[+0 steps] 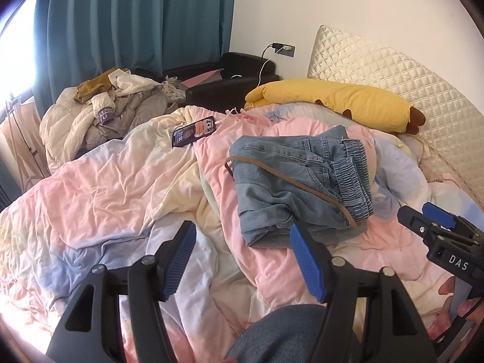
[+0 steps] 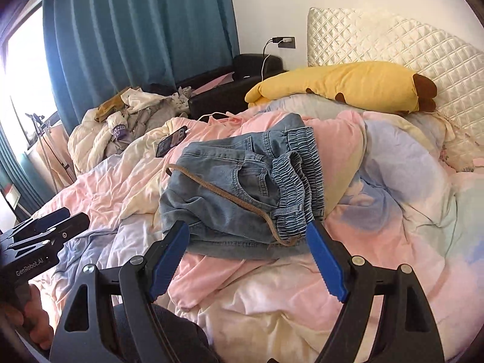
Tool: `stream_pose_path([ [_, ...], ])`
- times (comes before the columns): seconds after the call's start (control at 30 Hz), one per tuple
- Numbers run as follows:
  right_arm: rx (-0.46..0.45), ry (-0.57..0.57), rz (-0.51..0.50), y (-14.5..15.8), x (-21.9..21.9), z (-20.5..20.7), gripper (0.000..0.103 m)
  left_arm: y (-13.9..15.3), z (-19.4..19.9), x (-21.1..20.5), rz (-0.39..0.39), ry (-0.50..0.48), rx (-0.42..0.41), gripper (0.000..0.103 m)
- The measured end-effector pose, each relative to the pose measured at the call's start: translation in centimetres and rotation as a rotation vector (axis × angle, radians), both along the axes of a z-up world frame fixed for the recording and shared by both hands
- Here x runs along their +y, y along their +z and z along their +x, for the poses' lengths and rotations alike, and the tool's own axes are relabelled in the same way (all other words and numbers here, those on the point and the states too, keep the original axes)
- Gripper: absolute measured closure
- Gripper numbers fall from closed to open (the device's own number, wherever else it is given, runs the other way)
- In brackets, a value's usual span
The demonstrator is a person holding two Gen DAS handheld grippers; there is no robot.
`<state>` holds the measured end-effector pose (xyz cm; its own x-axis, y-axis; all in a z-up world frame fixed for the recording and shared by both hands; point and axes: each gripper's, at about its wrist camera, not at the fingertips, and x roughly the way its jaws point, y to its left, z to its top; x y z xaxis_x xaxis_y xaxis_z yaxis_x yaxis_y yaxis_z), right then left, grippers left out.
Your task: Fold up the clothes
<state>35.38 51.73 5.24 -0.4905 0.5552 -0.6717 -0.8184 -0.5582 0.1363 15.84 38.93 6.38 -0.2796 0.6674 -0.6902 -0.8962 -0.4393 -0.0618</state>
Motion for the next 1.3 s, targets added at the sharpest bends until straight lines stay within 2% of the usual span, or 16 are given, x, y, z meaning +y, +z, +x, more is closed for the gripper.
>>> stream_pose_path([
  [0.3,-0.026,-0.027,0.017,-0.2,-4.3,0.6,0.022,1.1,1.8,-4.5,0.050,0.017,0.042,0.036],
  [0.47,-0.032,-0.055,0.089,-0.1,-6.8,0.7,0.022,0.7,2.9,-6.1,0.073,0.039,0.137,0.036],
  [0.87,-0.052,-0.061,0.106,-0.4,-8.0,-0.1,0.022,-0.4,1.7,-6.7,0.063,0.071,0.079,0.036],
  [1.3,-0.050,-0.090,0.109,0.0,-7.3,0.3,0.022,-0.6,1.0,-7.0,0.059,0.082,0.079,0.036],
])
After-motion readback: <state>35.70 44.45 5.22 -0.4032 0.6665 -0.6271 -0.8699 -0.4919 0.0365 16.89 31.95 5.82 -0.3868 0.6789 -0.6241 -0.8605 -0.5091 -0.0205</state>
